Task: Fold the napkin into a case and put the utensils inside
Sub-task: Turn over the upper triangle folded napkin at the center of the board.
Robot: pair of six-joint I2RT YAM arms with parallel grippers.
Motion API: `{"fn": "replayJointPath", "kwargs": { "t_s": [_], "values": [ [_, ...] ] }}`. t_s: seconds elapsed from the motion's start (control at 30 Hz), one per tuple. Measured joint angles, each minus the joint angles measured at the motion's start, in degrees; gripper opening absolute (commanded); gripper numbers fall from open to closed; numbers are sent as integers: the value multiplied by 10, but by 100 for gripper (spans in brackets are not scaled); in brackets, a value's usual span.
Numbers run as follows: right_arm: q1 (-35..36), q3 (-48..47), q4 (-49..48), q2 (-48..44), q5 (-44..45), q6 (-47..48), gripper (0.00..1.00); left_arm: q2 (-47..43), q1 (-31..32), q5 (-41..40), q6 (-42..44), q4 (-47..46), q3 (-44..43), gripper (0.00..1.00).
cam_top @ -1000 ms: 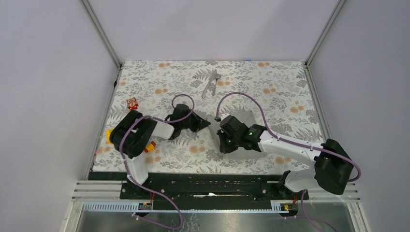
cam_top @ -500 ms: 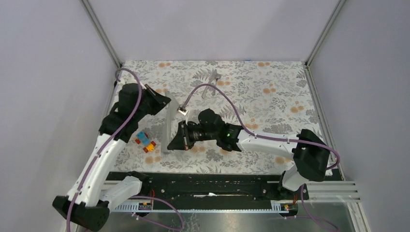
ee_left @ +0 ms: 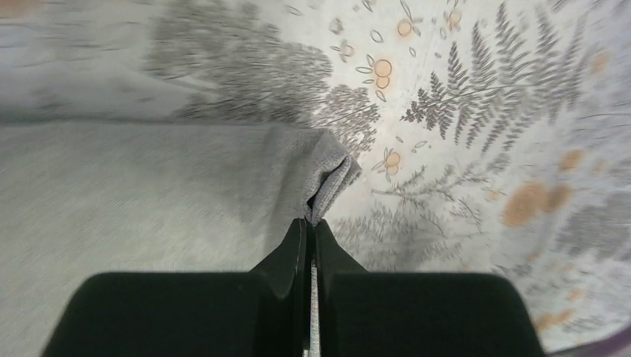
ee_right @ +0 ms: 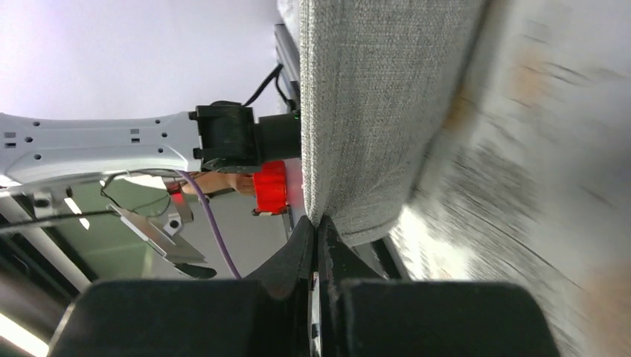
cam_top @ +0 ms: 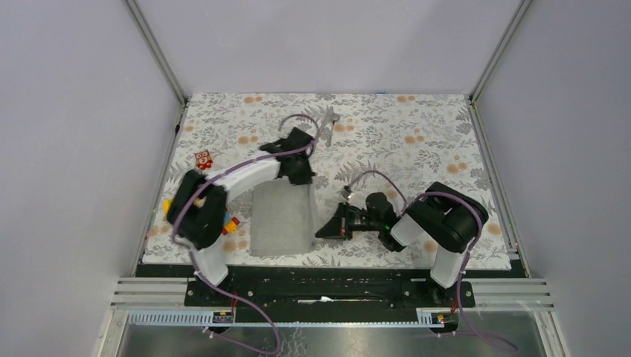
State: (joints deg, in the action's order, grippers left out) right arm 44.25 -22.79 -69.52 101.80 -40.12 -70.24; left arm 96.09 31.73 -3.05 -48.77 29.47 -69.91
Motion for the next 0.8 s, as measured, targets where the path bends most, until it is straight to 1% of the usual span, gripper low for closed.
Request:
{"fn": "replayJointPath", "kwargs": {
  "t_s": [0.1,0.2,0.23,0.27,0.3,0.33,0.4,0.5,0.53,0.57,0.63,0.67,0.73,0.8],
  "values": [
    [-48,55,-47,29,-23,-19,0,119,44,0,4,-8,-64,0],
    [-95,97,-62,33,-42,-23,1,179,76,-1,7,-10,-119,0],
    [-105,106,-59,32,-44,-21,4,192,83,0,8,-10,-133,3],
    [-113,113,-49,27,-44,-16,8,202,92,2,8,-10,-149,9],
    [-118,118,-34,19,-43,-10,16,209,97,5,9,-13,-157,22],
    [-124,121,-5,4,-43,-1,23,214,102,7,11,-14,-164,34],
    [-129,122,58,-34,-46,20,38,223,107,10,17,-25,-175,51],
    [-129,112,229,-116,-44,88,58,229,100,18,29,-55,-189,65],
    [-129,97,309,-149,-33,119,63,227,98,23,35,-59,-191,68],
    [-129,80,378,-178,-18,148,67,223,96,31,38,-66,-191,69],
    [-129,31,513,-232,22,207,68,205,92,52,46,-70,-182,71],
    [-130,8,561,-252,38,232,67,188,92,64,50,-70,-168,71],
    [-135,-28,632,-274,56,280,65,144,92,80,56,-66,-136,71],
    [-138,-41,667,-274,62,308,60,83,97,96,60,-62,-88,65]
  ]
}}
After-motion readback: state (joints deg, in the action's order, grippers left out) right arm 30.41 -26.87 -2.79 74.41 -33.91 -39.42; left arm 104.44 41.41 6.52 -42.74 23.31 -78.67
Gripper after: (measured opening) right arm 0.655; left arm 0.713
